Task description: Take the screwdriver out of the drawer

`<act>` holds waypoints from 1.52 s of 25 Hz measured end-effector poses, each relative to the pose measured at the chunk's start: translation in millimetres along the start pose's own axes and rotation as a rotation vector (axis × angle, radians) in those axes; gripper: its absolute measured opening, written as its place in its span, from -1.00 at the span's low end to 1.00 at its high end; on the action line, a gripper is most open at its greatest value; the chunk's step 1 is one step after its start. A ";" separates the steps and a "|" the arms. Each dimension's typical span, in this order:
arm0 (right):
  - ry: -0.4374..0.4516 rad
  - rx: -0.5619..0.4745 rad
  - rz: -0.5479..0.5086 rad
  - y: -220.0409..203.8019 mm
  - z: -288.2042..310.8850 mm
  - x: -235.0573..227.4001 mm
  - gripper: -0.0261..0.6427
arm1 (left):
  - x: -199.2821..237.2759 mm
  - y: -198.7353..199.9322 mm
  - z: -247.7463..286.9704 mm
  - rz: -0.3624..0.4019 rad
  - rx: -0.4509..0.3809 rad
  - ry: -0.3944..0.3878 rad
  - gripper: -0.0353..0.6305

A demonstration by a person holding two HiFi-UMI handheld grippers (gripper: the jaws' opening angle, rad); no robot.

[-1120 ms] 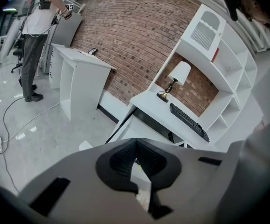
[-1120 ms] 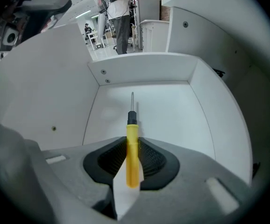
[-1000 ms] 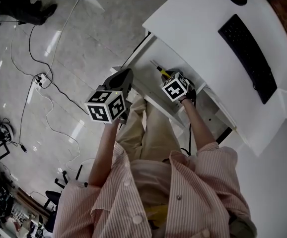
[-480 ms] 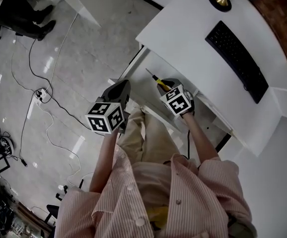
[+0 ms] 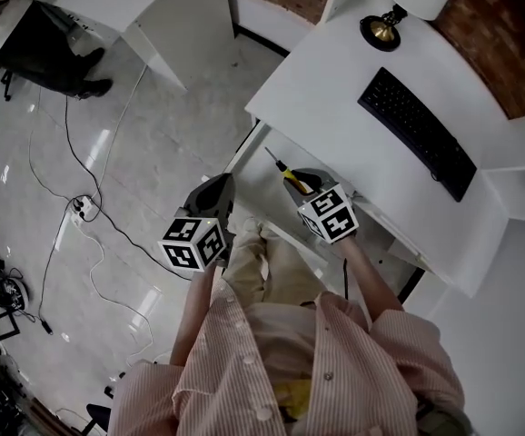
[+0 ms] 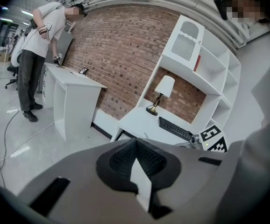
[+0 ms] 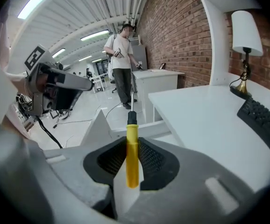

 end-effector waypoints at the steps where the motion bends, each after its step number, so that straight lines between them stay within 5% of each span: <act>1: -0.003 -0.020 0.007 3.8 -4.1 -0.3 -0.68 | -1.0 2.5 -1.7 0.004 -0.009 -0.001 -0.89; 8: -0.028 -0.150 0.039 30.7 -29.7 -1.1 -0.68 | -6.1 22.2 -11.9 0.091 -0.051 0.016 -0.89; 26: -0.191 -0.498 0.247 66.9 -114.6 -23.8 -0.68 | -25.4 66.4 -42.1 0.149 -0.203 0.002 -0.89; 38: -0.295 -0.645 0.266 75.4 -155.7 -29.5 -0.68 | -29.6 91.1 -63.6 0.204 -0.291 0.016 -0.89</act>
Point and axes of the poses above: the fingertips, and each gripper's own axes: z forward along the fingers, x to its left, y out of its top, the point moved 9 cm from there along -z, backward along the fingers, and after that the axes turned 5 degrees about -z, right-handed, at the moved point
